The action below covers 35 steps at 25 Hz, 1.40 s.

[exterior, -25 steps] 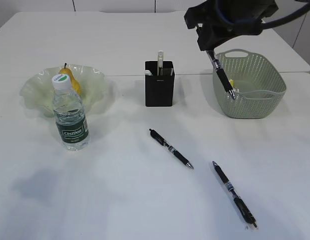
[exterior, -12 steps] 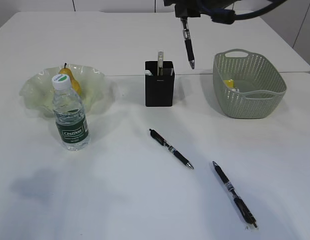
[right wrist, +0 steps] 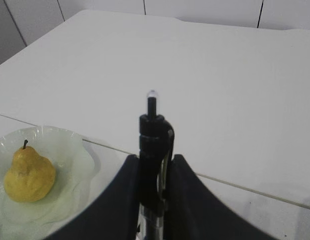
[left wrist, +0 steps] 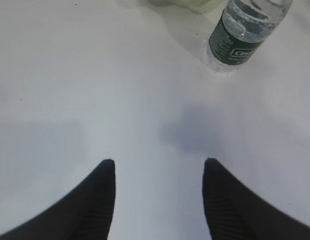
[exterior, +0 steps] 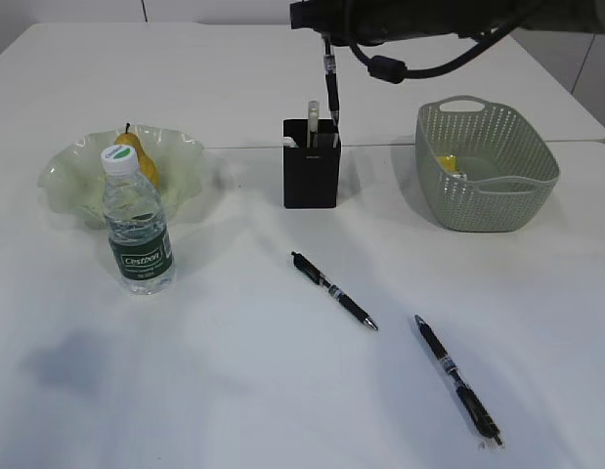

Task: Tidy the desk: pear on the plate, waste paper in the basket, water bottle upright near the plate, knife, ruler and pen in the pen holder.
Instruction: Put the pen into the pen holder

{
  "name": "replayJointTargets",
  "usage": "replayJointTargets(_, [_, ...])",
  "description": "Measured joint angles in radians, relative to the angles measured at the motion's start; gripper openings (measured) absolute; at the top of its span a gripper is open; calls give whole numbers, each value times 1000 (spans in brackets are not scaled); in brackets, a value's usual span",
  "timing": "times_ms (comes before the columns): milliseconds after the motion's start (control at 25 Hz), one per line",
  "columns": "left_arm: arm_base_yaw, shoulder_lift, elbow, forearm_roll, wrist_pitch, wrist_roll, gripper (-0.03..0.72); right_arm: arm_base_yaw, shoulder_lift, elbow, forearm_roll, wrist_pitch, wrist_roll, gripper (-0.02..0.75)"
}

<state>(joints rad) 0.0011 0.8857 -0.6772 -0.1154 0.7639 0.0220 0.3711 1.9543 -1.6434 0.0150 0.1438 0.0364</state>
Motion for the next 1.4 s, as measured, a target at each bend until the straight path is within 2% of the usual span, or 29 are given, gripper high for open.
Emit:
replayJointTargets(400, [0,0,0,2,0,0,393,-23,109,2,0,-232,2,120])
replayJointTargets(800, [-1,0,0,5,-2,0,393,-43,188,2,0,-394,19,120])
replayJointTargets(1400, [0,0,0,8,-2,0,393,-43,268,2,0,-446,23,120])
